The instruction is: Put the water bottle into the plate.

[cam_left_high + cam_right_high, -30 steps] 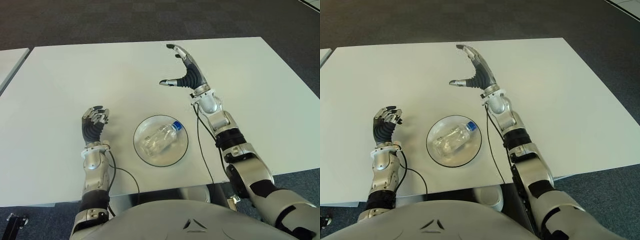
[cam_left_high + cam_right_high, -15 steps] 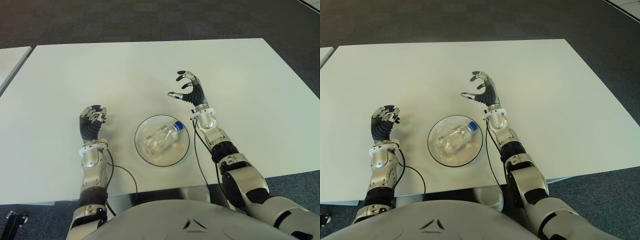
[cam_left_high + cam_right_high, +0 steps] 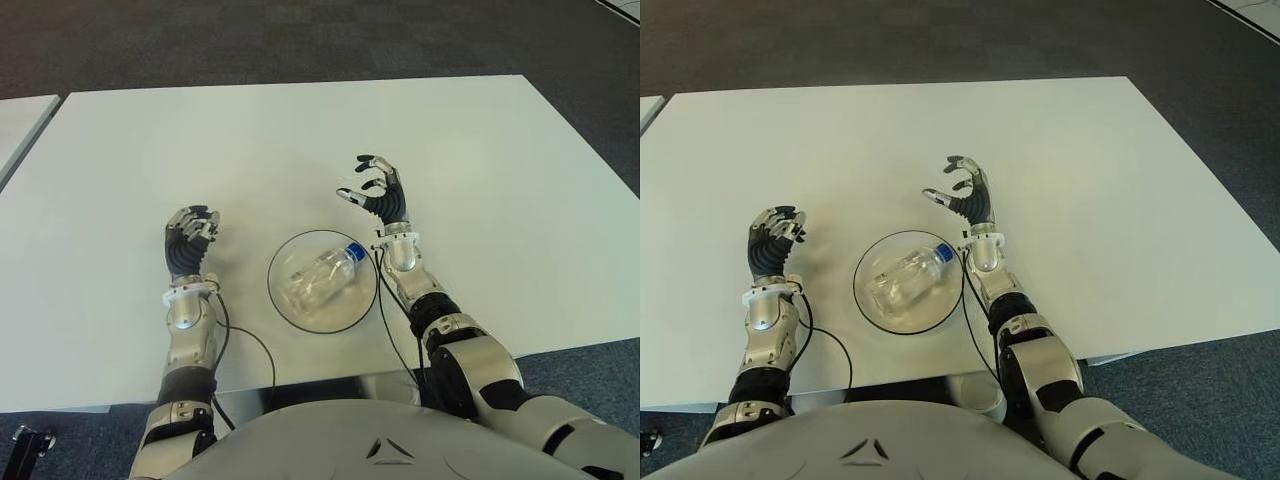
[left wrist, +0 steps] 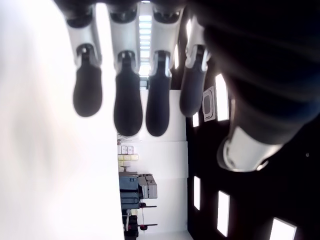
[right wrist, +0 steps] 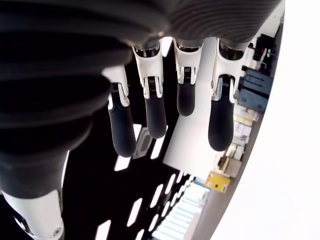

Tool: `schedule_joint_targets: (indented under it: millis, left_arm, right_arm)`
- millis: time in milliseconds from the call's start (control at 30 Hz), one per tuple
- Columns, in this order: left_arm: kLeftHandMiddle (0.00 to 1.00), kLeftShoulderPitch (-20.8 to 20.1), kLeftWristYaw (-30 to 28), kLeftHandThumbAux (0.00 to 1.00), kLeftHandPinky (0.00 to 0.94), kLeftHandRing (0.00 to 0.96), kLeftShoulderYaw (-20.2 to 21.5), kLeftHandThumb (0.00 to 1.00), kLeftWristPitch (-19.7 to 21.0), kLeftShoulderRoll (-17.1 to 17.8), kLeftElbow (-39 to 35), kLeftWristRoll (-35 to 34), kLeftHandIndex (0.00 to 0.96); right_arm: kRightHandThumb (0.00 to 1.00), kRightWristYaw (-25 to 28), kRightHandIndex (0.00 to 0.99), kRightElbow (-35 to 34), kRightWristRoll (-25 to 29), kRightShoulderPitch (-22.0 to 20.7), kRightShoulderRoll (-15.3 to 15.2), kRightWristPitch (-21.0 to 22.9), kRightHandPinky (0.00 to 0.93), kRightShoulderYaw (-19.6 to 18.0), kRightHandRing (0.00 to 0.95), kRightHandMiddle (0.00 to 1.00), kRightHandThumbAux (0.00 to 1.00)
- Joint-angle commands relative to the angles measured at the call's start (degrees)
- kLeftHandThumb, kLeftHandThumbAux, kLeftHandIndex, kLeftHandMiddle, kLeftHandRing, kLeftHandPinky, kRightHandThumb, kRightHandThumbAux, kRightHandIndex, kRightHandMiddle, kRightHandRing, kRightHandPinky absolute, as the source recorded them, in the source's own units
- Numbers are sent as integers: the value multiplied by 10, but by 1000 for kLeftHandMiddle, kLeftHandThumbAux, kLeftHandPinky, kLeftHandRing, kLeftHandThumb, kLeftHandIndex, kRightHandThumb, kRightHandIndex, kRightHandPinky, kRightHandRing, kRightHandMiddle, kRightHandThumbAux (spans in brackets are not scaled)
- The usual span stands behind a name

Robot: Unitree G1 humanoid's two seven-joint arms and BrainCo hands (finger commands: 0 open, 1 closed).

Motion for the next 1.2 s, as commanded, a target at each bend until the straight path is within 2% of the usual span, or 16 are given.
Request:
schedule_joint_targets:
  millis: [33,200,633,1067,1200]
  left_arm:
    - [493,5,4,678,619,626,-1,835,-3,7,17,6,405]
    - [490,10,-3,678,602,618,-3,835,1,15,28,7,406]
    - [487,28,-19,679,584,605,-6,836,-2,15,25,-6,406]
    - [494,34,-49,679,591,614,-9,835,8,11,23,-30,402]
    - [496,34,-56,679,595,614,-10,834,9,11,24,-33,401]
  right_arm:
    - [703,12,432,53,33,10,8,-27,635,-23,615,611,730]
    - [704,26,433,94,54,16,12,-46,635,-42,632,627,729]
    - [706,47,435,119,91,33,32,-76,695,-76,686,678,727]
    - [707,45,436,118,91,40,35,-85,724,-89,716,713,726]
    - [707,51,435,116,86,44,25,-77,728,-85,717,712,726]
